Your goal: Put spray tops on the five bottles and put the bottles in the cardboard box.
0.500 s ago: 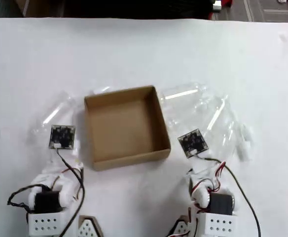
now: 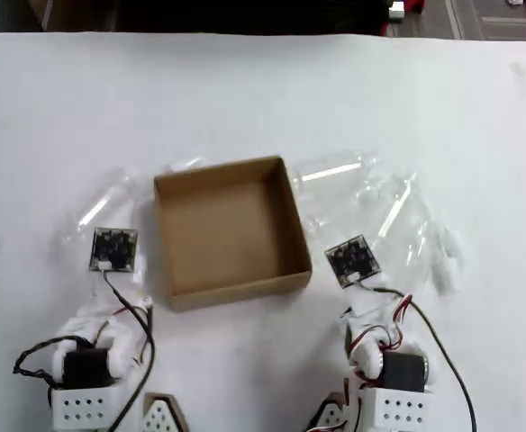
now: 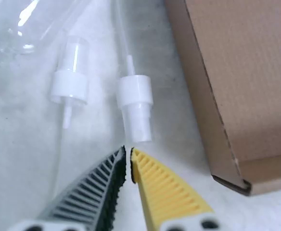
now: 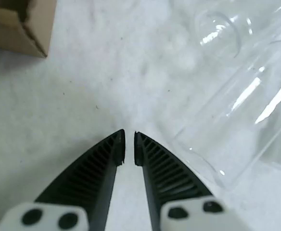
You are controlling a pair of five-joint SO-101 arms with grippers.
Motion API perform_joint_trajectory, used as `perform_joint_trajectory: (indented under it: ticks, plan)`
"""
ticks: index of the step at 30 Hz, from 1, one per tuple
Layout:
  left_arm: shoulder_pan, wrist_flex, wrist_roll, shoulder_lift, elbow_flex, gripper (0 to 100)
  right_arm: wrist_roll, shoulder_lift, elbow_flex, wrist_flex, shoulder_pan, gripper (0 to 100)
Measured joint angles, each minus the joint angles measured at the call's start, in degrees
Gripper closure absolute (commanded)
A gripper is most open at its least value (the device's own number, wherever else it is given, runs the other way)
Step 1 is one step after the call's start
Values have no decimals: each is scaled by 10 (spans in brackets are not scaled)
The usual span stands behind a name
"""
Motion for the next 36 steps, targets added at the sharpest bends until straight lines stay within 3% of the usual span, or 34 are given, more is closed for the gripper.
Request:
perform_joint_trajectory:
  ticks: [21, 29, 32, 36]
  plan:
    - [0, 4, 0, 0, -8, 976, 0, 0, 0, 0, 0, 981]
    - [-27, 4, 0, 0, -183, 976, 0, 0, 0, 0, 3, 981]
    - [-33, 31, 0, -4, -244, 974, 0, 0, 0, 0, 35, 981]
    - [-37, 59, -71, -9, -278, 973, 0, 0, 0, 0, 84, 981]
